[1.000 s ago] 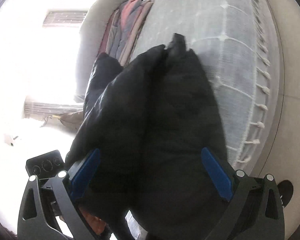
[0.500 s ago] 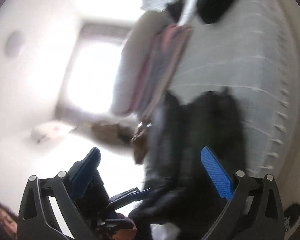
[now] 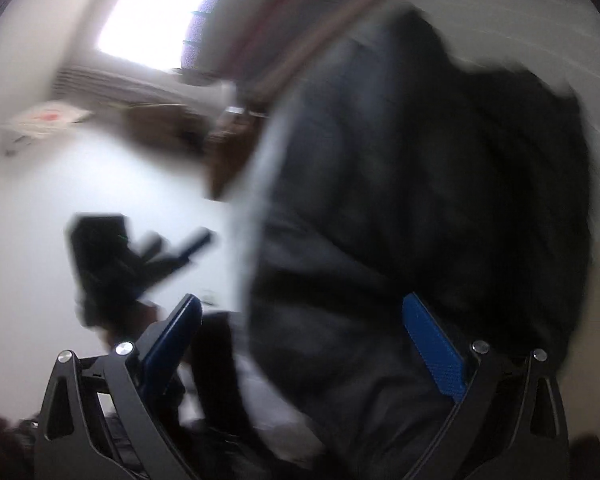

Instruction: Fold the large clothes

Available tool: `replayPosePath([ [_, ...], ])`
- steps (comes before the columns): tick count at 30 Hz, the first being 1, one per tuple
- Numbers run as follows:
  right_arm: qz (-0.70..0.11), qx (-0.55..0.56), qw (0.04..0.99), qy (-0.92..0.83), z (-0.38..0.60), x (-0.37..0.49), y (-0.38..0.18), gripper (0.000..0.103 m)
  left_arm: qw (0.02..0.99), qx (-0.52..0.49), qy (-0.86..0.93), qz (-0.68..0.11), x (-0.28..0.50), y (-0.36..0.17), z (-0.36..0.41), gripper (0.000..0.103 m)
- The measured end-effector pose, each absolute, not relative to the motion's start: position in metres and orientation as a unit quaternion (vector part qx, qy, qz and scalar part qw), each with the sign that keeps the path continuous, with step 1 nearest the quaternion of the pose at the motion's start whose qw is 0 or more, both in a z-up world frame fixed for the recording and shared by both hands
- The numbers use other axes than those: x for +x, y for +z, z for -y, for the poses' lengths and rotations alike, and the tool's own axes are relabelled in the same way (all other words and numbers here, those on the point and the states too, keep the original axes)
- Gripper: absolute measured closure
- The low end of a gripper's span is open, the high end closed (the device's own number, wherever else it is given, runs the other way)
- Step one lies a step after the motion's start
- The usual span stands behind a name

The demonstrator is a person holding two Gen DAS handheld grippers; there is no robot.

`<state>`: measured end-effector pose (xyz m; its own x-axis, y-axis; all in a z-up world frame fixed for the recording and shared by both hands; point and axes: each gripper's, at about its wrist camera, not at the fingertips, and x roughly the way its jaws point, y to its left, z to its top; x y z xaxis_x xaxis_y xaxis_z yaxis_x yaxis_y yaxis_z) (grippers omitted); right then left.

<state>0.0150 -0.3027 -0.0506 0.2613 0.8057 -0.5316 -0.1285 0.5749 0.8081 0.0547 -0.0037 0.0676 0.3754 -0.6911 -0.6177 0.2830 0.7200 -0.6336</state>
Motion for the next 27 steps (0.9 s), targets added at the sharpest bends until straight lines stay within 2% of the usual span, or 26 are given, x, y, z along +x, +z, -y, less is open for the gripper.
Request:
replayPosePath([
  [4,-0.512,0.383,0.710,0.294,0.327,-0.008,-0.094,0.011,0.775,-0.213,-0.314,-0.506,0.061,0.032,0.018,0.029],
  [6,-0.505,0.410,0.701,0.293,0.339,-0.013,-0.096,0.011,0.770,-0.203,-0.317,-0.515,0.064,0.019,0.030,0.029],
  [10,-0.456,0.418,0.724,0.305,0.361,-0.020,-0.063,0.009,0.770,-0.189,-0.305,-0.527,0.068,0.002,0.043,0.029],
  [15,-0.381,0.415,0.758,0.328,0.372,-0.010,-0.019,0.007,0.768,-0.211,-0.310,-0.519,0.065,0.006,0.029,0.029],
  [17,-0.393,0.411,0.759,0.318,0.370,0.008,-0.024,0.007,0.771,-0.197,-0.311,-0.520,0.066,0.008,0.035,0.029],
  [19,-0.442,0.391,0.755,0.285,0.365,0.026,-0.054,0.007,0.769,-0.188,-0.311,-0.527,0.063,0.007,0.039,0.029],
  [22,-0.468,0.397,0.737,0.282,0.361,0.032,-0.077,0.007,0.764,-0.168,-0.319,-0.535,0.066,-0.004,0.047,0.029],
  [27,-0.421,0.401,0.759,0.294,0.378,0.008,-0.041,0.007,0.768,-0.162,-0.316,-0.533,0.064,0.004,0.044,0.029],
])
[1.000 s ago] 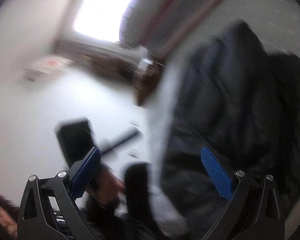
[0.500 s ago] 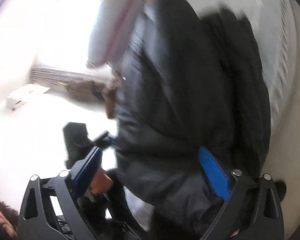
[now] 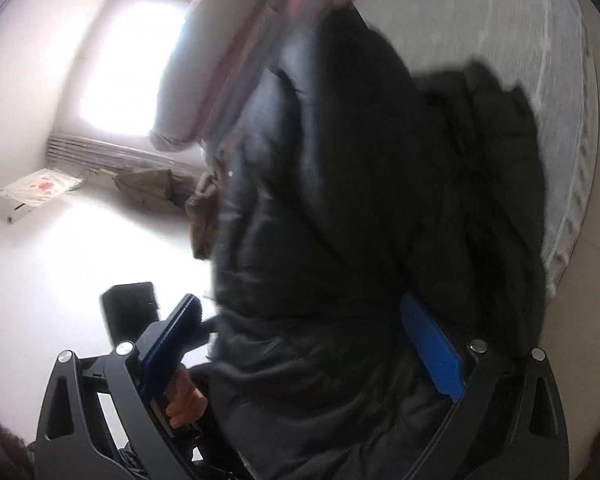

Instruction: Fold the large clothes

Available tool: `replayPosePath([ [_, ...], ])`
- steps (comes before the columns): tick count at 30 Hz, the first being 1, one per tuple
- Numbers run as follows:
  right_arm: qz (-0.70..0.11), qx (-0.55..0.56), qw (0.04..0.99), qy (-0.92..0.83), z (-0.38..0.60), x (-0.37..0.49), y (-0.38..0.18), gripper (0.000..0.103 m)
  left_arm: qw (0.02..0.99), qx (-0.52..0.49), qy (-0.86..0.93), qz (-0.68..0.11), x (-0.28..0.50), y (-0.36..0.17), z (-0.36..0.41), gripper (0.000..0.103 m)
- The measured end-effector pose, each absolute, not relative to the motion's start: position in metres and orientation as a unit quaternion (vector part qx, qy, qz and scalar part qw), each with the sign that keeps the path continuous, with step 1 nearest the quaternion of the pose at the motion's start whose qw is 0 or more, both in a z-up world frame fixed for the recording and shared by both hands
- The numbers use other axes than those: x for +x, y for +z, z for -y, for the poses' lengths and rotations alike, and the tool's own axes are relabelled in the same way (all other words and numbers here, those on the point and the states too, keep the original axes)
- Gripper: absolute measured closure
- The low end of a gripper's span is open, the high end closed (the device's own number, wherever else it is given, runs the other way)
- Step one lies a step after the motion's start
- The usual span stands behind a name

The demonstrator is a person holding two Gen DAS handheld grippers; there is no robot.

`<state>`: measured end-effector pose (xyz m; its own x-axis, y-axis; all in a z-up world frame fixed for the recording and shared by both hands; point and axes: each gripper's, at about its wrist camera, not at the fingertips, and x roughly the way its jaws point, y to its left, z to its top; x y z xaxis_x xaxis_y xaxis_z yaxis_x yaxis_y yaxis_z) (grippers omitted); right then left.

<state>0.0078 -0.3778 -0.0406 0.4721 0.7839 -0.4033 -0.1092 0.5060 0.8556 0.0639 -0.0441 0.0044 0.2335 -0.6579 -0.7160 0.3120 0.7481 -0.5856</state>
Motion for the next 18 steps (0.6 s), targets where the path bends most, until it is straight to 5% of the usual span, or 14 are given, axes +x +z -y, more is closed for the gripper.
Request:
replayPosePath([
  [4,-0.398,0.405,0.776,0.277,0.422,-0.024,-0.035,0.007,0.775,-0.222,-0.315,-0.502,0.068,0.022,0.004,0.026],
  [7,-0.423,0.416,0.765,0.249,0.447,-0.028,-0.056,0.007,0.762,-0.279,-0.296,-0.504,0.080,0.016,-0.031,0.015],
  [18,-0.489,0.444,0.681,0.317,0.458,-0.007,-0.113,0.007,0.683,-0.380,-0.271,-0.561,0.111,-0.052,-0.071,0.014],
])
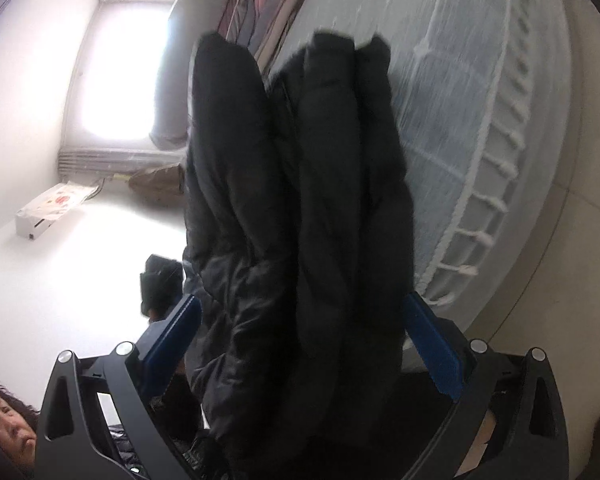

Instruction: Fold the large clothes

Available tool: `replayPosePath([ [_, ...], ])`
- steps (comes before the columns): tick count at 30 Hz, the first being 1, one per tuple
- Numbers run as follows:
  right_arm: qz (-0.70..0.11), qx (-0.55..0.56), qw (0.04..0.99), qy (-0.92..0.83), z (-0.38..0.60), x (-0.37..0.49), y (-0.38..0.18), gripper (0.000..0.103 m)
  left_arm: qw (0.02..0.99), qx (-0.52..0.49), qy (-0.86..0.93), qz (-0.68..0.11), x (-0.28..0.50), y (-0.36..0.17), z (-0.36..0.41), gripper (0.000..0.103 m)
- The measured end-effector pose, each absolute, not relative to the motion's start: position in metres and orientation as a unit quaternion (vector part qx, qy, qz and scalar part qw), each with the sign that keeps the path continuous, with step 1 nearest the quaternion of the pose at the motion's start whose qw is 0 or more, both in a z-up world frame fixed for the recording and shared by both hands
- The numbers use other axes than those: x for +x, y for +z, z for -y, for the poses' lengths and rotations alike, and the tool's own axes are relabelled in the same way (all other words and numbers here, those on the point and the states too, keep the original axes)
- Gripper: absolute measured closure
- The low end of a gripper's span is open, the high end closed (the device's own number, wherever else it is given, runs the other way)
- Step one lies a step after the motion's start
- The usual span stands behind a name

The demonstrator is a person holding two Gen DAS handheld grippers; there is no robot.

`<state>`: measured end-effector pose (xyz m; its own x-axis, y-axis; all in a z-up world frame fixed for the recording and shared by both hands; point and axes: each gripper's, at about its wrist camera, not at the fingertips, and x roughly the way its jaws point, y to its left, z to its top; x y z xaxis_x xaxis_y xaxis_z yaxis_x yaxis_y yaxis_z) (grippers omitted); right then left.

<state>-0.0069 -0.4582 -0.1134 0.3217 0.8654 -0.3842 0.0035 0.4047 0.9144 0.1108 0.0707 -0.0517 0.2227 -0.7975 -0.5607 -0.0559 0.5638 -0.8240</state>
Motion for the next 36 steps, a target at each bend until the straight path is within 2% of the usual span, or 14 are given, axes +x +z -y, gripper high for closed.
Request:
replayPosePath([
  [10,-0.506,0.448,0.647,0.354,0.449,0.012,-0.119,0.007,0.609,-0.383,-0.336,-0.608,0.128,-0.096,0.000,0.014],
  [22,-0.499,0.433,0.652,0.372,0.438,0.031,-0.137,0.007,0.593,-0.361,-0.361,-0.623,0.145,-0.103,0.040,0.011],
  [24,-0.500,0.415,0.667,0.365,0.436,0.023,-0.127,0.015,0.590,-0.359,-0.360,-0.627,0.149,-0.104,0.043,0.011],
  [25,-0.498,0.410,0.677,0.355,0.436,0.021,-0.122,0.038,0.589,-0.357,-0.358,-0.630,0.151,-0.105,0.046,0.011],
  [26,-0.494,0.411,0.680,0.352,0.437,0.020,-0.118,0.051,0.589,-0.357,-0.357,-0.631,0.152,-0.105,0.047,0.011],
  [27,-0.491,0.409,0.686,0.349,0.437,0.018,-0.114,0.054,0.588,-0.358,-0.353,-0.634,0.154,-0.106,0.049,0.011],
  [29,-0.485,0.405,0.693,0.346,0.437,0.015,-0.106,0.066,0.587,-0.356,-0.349,-0.638,0.160,-0.107,0.052,0.011],
  [31,-0.480,0.410,0.697,0.340,0.439,0.012,-0.100,0.072,0.587,-0.357,-0.346,-0.639,0.164,-0.106,0.055,0.011],
  [34,-0.474,0.416,0.700,0.335,0.438,0.009,-0.094,0.077,0.599,-0.350,-0.347,-0.631,0.167,-0.099,0.057,0.035],
  [36,-0.464,0.424,0.700,0.339,0.440,0.009,-0.092,0.078,0.603,-0.355,-0.349,-0.623,0.170,-0.093,0.054,0.057],
])
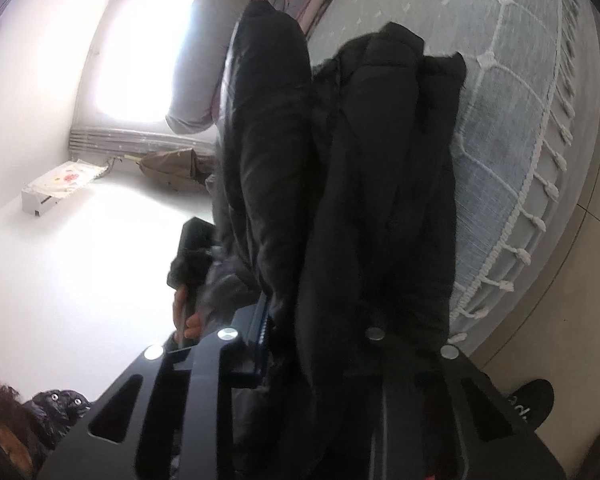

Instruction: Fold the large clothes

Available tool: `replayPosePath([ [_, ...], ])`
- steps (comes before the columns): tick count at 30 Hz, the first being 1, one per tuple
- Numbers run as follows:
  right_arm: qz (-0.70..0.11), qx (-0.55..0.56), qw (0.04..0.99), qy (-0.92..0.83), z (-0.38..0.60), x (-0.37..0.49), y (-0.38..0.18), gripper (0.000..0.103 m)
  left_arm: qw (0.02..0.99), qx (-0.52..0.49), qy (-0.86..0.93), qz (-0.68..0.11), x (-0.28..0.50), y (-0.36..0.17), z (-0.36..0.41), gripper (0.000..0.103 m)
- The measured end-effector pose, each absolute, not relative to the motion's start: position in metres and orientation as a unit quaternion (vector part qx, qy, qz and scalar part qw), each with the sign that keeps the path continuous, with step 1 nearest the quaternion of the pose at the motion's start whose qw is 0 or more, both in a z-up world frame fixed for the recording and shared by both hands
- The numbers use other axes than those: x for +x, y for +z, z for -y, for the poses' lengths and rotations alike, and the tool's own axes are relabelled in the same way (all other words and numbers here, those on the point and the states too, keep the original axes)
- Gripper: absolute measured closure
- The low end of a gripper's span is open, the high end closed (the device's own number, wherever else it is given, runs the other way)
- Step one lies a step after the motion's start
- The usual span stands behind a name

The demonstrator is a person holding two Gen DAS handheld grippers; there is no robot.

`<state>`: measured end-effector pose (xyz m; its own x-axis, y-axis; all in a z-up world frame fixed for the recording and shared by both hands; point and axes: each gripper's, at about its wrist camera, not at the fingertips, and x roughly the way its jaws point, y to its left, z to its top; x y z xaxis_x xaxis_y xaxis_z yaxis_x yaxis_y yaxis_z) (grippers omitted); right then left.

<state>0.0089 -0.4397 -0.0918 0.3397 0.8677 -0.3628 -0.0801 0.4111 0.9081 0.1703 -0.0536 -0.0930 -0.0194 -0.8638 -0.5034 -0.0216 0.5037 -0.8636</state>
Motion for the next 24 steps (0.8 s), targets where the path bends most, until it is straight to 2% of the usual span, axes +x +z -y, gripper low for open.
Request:
replayPosePath([
  [3,-0.457,0.426,0.702,0.342,0.439,0.015,-0.085,0.080,0.615,-0.356,-0.345,-0.613,0.172,-0.083,0.054,0.069],
  [9,-0.438,0.421,0.712,0.352,0.433,0.012,-0.073,0.080,0.644,-0.339,-0.352,-0.588,0.177,-0.047,0.051,0.081],
  [13,-0.427,0.410,0.722,0.358,0.422,0.020,-0.055,0.080,0.671,-0.320,-0.368,-0.559,0.191,-0.006,0.045,0.082],
  [17,-0.422,0.396,0.726,0.371,0.403,0.031,-0.038,0.080,0.689,-0.307,-0.367,-0.544,0.196,0.011,0.025,0.082],
  [24,-0.406,0.346,0.735,0.419,0.336,0.087,0.020,0.080,0.733,-0.316,-0.353,-0.488,0.208,0.059,-0.059,0.083],
])
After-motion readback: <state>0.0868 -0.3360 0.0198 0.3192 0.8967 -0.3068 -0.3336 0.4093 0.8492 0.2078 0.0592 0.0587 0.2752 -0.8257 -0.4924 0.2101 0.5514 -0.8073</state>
